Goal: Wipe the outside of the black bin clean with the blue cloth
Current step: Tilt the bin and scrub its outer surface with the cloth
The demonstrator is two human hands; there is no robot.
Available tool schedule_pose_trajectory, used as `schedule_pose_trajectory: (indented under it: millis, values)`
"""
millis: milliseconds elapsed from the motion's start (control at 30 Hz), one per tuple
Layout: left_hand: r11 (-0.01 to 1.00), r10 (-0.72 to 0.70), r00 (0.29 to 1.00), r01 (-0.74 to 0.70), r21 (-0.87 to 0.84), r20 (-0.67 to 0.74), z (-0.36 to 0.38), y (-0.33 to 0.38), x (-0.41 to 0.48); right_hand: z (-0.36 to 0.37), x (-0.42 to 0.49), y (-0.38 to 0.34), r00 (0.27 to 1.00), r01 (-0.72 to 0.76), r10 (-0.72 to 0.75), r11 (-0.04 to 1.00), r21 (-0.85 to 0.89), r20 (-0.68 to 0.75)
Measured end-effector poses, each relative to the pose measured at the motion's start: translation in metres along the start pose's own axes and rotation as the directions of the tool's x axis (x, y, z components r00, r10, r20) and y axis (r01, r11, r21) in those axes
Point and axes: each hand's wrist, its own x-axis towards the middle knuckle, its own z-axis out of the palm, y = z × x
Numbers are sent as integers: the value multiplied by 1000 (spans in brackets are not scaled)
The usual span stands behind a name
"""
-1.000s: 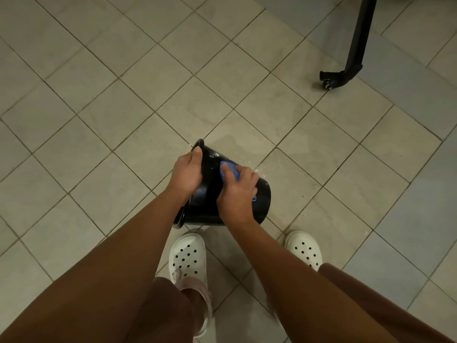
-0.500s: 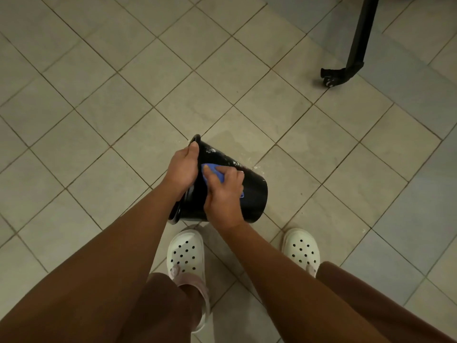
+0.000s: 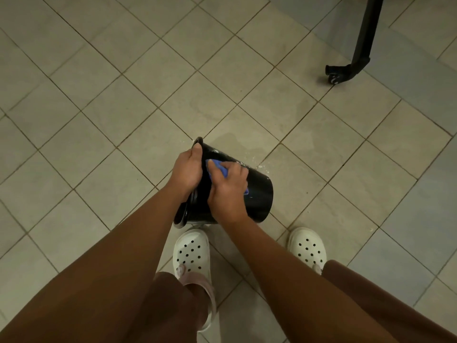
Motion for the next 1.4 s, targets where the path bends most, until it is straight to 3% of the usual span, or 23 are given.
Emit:
schedule_pose_trajectory:
  millis: [67, 200, 333, 467, 567, 667, 800, 900, 967, 1100, 1267, 1400]
  values:
    - [1000, 24, 1000, -24, -9, 9, 1, 2, -2, -4, 15, 16, 1000, -23, 23, 999, -37, -1]
    - [998, 54, 999, -54, 35, 6, 4, 6, -3, -6, 10, 38, 968, -240, 236, 970, -34, -89]
    - [999, 25, 1000, -24, 44, -11, 0, 3, -1, 5, -19, 11, 984, -146, 144, 989, -10, -103]
    - [997, 53, 998, -54, 48, 19, 0, 3, -2, -2, 6, 15, 1000, 14, -13, 998, -65, 17]
    - [994, 96, 995, -98, 58, 29, 4, 3, -3, -12, 19, 49, 992, -123, 124, 988, -90, 8]
    - [988, 124, 992, -124, 97, 7, 4, 1, -3, -10, -1, 55, 958, -279, 273, 958, -60, -91]
    - [993, 98, 995, -96, 65, -18, 1, 0, -3, -1, -13, 12, 975, -204, 207, 978, 46, -74]
    - [994, 109, 993, -109, 12, -38, 2, 1, -6, -2, -4, 13, 997, -33, 31, 999, -16, -74]
    - [993, 109, 994, -110, -45, -21, 1, 1, -10, -5, -1, 28, 995, -98, 96, 994, -52, -37]
    - [993, 10, 997, -1, -117, 80, -8, -3, -7, -6, -7, 50, 944, -324, 322, 946, -16, -77]
    - [924, -262, 945, 304, -233, 195, -11, 13, -4, 0, -24, 53, 954, -294, 294, 956, -2, -61]
    - [907, -324, 934, 351, -231, 148, -8, 19, 2, 3, -35, 56, 976, -216, 216, 976, -13, -21]
